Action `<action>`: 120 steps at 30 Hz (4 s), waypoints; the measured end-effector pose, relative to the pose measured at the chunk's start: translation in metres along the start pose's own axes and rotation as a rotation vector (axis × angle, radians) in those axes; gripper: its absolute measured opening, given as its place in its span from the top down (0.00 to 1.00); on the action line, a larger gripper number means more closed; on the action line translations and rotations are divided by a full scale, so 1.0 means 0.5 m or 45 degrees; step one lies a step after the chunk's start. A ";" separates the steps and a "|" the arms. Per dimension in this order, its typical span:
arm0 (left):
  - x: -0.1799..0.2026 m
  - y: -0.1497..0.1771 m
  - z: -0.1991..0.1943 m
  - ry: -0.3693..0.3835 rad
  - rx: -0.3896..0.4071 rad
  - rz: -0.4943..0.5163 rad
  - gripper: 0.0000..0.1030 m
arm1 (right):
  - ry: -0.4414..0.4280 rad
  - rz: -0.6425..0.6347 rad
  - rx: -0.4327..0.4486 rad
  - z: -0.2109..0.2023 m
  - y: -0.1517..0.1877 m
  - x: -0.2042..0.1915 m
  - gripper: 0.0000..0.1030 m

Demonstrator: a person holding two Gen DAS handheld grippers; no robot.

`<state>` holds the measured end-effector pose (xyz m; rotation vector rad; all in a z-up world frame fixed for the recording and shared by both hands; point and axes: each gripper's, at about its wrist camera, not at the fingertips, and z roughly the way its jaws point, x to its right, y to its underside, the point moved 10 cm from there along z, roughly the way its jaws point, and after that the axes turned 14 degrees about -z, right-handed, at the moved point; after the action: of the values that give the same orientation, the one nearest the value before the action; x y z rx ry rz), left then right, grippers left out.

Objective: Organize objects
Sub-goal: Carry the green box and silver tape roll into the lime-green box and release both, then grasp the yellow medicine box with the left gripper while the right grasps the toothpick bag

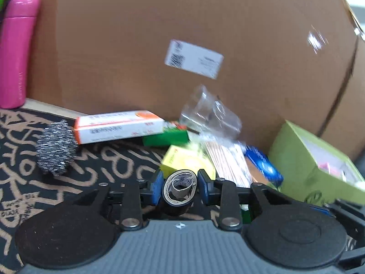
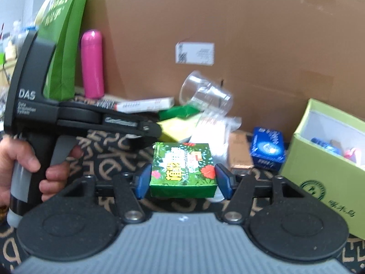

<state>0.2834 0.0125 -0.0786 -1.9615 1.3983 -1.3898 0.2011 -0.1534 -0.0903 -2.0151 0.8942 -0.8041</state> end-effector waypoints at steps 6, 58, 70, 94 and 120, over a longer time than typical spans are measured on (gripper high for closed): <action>0.020 -0.009 -0.020 0.030 0.022 -0.037 0.66 | 0.133 0.094 0.126 -0.047 -0.025 0.071 0.43; 0.327 0.128 0.018 0.521 -0.100 0.167 0.11 | 1.172 0.382 0.273 -0.264 0.083 0.427 0.00; 0.049 0.075 0.021 0.192 -0.016 0.167 0.11 | 0.825 0.326 0.378 -0.199 0.025 0.320 0.00; -0.054 0.079 0.078 0.040 -0.159 0.276 0.32 | 0.189 0.004 0.174 -0.037 -0.007 0.067 0.43; -0.151 0.006 0.028 0.017 -0.171 -0.072 0.19 | -0.132 -0.069 -0.139 0.130 -0.015 -0.045 0.72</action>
<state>0.2918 0.0728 -0.1250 -2.0946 1.4883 -1.3680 0.2414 -0.1066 -0.1216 -2.1634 0.8431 -0.6863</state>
